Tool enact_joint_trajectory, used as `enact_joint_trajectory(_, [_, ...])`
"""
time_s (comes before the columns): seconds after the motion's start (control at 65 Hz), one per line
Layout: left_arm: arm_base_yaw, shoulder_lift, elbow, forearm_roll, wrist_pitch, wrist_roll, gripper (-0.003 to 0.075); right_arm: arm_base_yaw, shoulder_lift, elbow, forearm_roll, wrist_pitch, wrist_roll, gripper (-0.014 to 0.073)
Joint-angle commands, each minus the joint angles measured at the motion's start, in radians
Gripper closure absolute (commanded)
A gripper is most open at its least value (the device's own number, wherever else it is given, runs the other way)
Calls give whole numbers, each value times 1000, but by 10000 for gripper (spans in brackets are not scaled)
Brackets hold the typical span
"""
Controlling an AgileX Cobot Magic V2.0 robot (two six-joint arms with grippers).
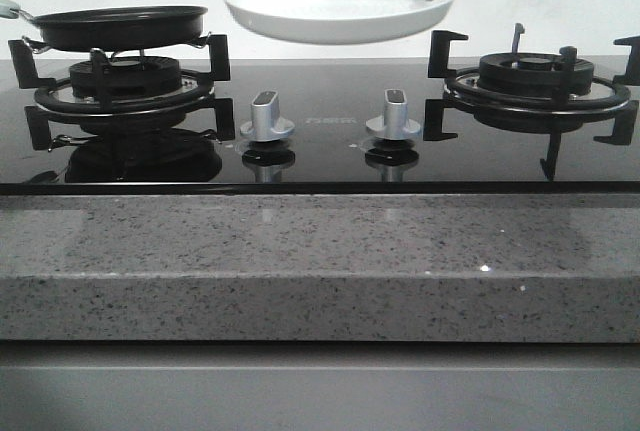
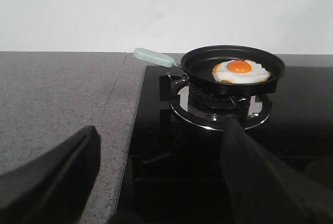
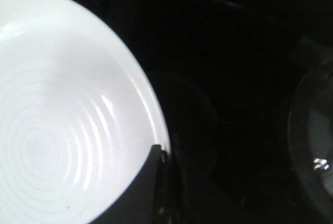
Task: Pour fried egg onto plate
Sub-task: 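Lift the white plate with the right gripper toward the frying pan, then grasp the frying pan's light-green handle with the left gripper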
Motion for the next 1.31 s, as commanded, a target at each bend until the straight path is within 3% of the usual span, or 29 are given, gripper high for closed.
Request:
enact_joint_trajectory(0.0, [-8, 13, -36, -2, -79, -6, 239, 26, -122, 109, 47, -53, -42, 632])
enact_joint_trajectory(0.185, [-8, 13, -36, -2, -79, -6, 239, 59, -233, 370, 63, -240, -47, 632])
enact_joint_trajectory(0.369, [-8, 13, -36, -2, -79, -6, 239, 59, -286, 492, 99, -317, -63, 632])
enact_joint_trajectory(0.846, [-8, 13, -36, -13, -79, -6, 239, 59, -288, 501, 123, -298, -63, 632])
enact_joint_trajectory(1.122, [-8, 101, -70, -457, 7, -14, 239, 59, -288, 501, 123, -298, -63, 632])
enact_joint_trajectory(1.292, [-8, 340, -235, -488, 145, -14, 239, 59, -288, 501, 123, -298, -63, 632])
